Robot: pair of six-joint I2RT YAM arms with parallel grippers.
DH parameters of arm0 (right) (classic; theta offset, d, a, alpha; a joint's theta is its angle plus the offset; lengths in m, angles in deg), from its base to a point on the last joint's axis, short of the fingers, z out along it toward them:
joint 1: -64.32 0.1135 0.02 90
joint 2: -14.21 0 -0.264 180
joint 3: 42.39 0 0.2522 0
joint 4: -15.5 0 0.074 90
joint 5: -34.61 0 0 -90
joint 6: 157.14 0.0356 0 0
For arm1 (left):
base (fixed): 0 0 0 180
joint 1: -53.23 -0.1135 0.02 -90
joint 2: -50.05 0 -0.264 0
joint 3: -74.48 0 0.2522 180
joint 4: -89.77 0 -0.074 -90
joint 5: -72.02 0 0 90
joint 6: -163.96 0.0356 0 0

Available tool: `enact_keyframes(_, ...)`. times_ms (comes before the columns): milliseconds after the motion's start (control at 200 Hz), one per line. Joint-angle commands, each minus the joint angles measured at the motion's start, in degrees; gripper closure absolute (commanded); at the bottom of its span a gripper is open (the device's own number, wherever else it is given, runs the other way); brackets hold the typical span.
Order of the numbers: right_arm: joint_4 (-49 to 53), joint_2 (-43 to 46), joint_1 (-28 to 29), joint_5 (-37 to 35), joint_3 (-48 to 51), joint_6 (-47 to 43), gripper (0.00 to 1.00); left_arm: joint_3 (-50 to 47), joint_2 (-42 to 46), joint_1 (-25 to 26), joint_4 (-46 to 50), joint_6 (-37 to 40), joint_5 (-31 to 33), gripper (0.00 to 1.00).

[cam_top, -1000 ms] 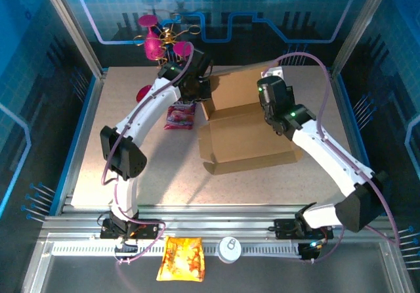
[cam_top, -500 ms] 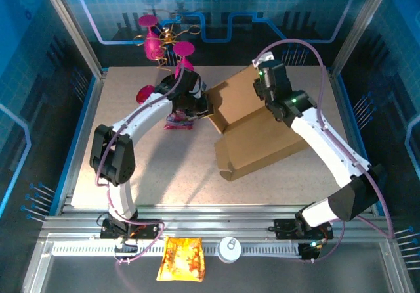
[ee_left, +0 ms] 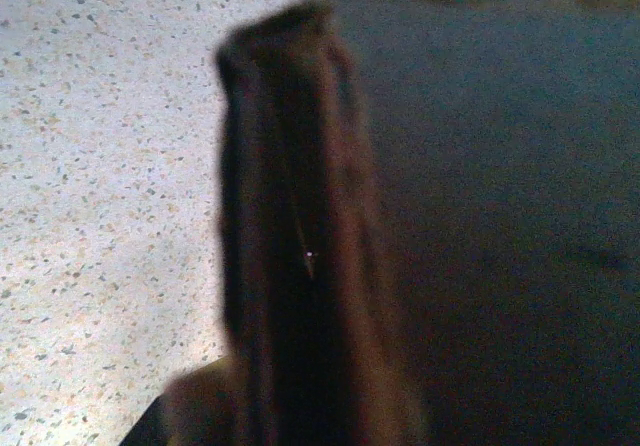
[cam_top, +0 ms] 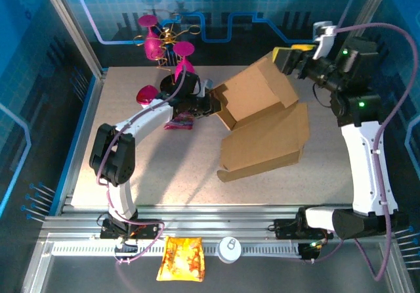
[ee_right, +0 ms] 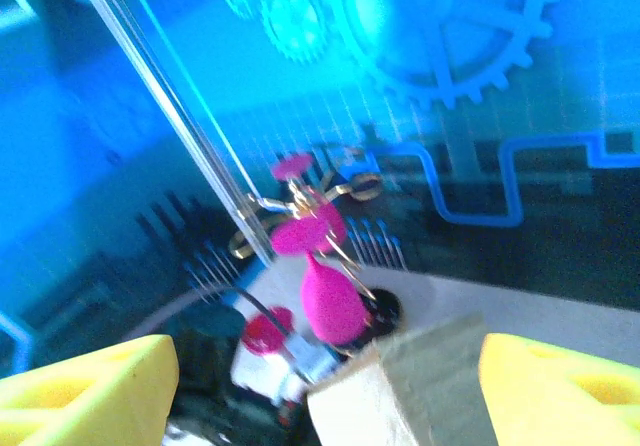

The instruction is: Fold the paper box

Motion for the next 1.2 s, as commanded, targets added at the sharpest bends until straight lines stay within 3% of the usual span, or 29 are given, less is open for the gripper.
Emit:
enact_keyframes(0, -10.85, -1.15, -3.95, 8.02, -0.30, 14.20, 0.22, -1.36, 0.25, -0.81, -4.52, -0.05, -3.43, 1.00)
enact_keyframes(85, -4.88, -3.87, -4.70, 4.01, -2.93, 10.88, 0.28, -1.57, -0.18, -0.85, -4.73, 0.01, -3.65, 1.00)
enact_keyframes(210, 9.48, -5.86, -2.42, -6.69, -5.58, -6.12, 0.36, 0.06, -0.55, -1.29, -0.71, 1.25, -2.36, 1.00)
enact_keyframes(390, 13.00, -1.67, 5.72, -23.43, 1.99, -33.00, 0.28, 2.00, -0.21, -2.00, 5.16, 4.08, -0.78, 1.00)
enact_keyframes(470, 12.10, -1.02, 6.22, -22.69, 4.42, -38.36, 0.24, 2.65, -0.12, -2.08, 7.76, 5.89, -0.14, 1.00)
enact_keyframes(610, 11.03, -0.12, 6.02, -13.59, 7.28, -44.26, 0.23, 3.61, -0.03, -2.26, 10.44, 7.77, 0.75, 1.00)
enact_keyframes(901, 13.07, -0.47, 5.18, -15.31, 10.67, -47.89, 0.36, 6.21, -0.90, -2.63, 12.48, 9.94, 0.86, 1.00)
enact_keyframes(1196, 10.99, -3.62, 7.59, -31.35, 10.66, -48.32, 0.47, 6.55, -0.59, -2.61, 13.78, 11.12, 1.58, 1.00)
